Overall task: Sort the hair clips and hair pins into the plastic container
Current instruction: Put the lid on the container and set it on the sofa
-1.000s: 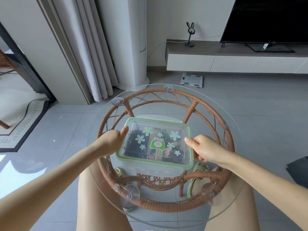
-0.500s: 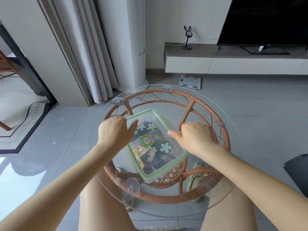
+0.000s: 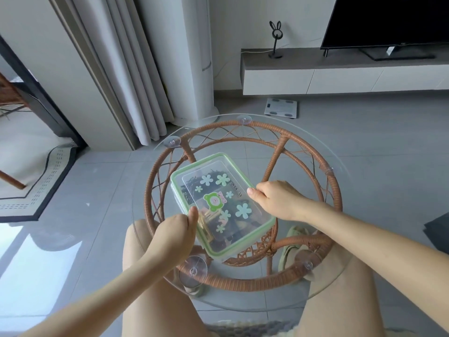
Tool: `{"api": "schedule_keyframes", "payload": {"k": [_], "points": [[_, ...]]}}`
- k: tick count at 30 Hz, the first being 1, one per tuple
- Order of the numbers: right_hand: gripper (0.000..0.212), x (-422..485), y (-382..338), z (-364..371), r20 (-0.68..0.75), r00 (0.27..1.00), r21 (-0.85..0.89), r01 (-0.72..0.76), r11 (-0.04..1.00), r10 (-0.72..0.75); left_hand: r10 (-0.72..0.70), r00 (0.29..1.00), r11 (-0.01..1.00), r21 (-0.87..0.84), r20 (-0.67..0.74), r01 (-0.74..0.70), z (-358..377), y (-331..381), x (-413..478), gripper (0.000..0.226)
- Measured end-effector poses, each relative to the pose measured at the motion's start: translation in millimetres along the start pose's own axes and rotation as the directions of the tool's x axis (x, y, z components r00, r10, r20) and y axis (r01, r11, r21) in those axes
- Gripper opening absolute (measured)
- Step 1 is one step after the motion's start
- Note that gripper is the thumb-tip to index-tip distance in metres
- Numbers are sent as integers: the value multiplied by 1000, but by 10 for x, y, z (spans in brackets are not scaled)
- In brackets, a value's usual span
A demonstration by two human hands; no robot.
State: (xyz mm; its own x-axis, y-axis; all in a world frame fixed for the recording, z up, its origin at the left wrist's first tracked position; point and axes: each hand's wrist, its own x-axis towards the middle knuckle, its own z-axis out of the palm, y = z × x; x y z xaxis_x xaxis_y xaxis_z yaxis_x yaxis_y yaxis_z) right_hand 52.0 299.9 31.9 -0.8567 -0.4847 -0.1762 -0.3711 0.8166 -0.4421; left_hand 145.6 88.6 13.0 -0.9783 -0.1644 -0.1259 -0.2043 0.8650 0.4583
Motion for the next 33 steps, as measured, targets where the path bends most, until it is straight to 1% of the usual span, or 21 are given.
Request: {"api": "schedule_keyframes", "payload": {"k": [3, 7, 9, 11, 14, 15, 16, 17, 18, 19, 20, 22, 24, 25, 27, 29, 30, 31, 32, 33], "points": [[46, 5, 31, 1, 70, 997, 170, -24, 985, 12, -19, 998, 994, -105, -55, 13, 40, 32, -36, 59], [46, 11, 61, 48, 64, 998, 264, -35, 964, 18, -58, 996, 975, -217, -73, 41, 68, 22, -18, 57], [47, -6, 39, 64, 48, 999, 257, -30, 966, 18, -38, 997, 975, -221, -70, 22, 52, 3, 12, 57], [47, -52, -22, 72, 32, 999, 225, -32, 974, 25, -36, 998, 985, -170, -50, 27, 7, -35, 81, 57], [53, -199, -164, 149, 32, 997, 249, -72, 966, 66, -112, 993, 987, -115, 29, 114, -151, -91, 185, 65], [56, -265, -218, 211, 52, 994, 300, -105, 948, 94, -125, 991, 983, -131, 39, 129, -196, -112, 220, 68], [59, -344, -284, 287, 96, 986, 399, -162, 902, 135, -144, 988, 975, -164, 57, 152, -235, -116, 227, 69], [59, -419, -354, 378, 159, 972, 535, -233, 812, 174, -162, 984, 963, -207, 72, 173, -264, -126, 212, 67], [57, -485, -432, 470, 227, 953, 666, -301, 683, 199, -186, 977, 940, -272, 100, 207, -276, -152, 176, 65], [53, -547, -513, 553, 279, 937, 760, -349, 547, 211, -213, 971, 904, -355, 113, 239, -264, -197, 110, 63], [48, -597, -594, 621, 315, 925, 815, -378, 440, 211, -244, 964, 863, -430, 109, 267, -245, -252, 24, 63], [36, -654, -756, 727, 359, 915, 869, -399, 292, 181, -304, 950, 777, -557, 73, 291, -183, -411, -173, 74], [30, -673, -899, 815, 366, 916, 900, -394, 188, 165, -338, 934, 675, -661, 118, 328, -127, -508, -361, 68], [29, -685, -972, 870, 366, 916, 907, -390, 158, 162, -349, 924, 620, -701, 156, 353, -114, -528, -463, 61], [26, -709, -1118, 969, 365, 919, 912, -385, 140, 152, -357, 911, 535, -754, 208, 382, -74, -551, -630, 48], [26, -736, -1232, 1037, 375, 918, 910, -390, 140, 127, -319, 918, 483, -792, 238, 373, -35, -594, -750, 45], [27, -740, -1262, 1040, 382, 917, 908, -395, 140, 113, -299, 920, 433, -823, 253, 367, -34, -608, -789, 45], [28, -743, -1274, 1034, 396, 913, 900, -407, 158, 94, -285, 920, 361, -859, 268, 363, -44, -603, -836, 42], [32, -743, -1258, 1016, 419, 905, 883, -424, 202, 70, -277, 920, 299, -886, 276, 355, -54, -590, -878, 40], [39, -741, -1222, 977, 458, 888, 851, -451, 269, 40, -275, 926, 266, -904, 260, 334, -54, -581, -900, 39]]}}
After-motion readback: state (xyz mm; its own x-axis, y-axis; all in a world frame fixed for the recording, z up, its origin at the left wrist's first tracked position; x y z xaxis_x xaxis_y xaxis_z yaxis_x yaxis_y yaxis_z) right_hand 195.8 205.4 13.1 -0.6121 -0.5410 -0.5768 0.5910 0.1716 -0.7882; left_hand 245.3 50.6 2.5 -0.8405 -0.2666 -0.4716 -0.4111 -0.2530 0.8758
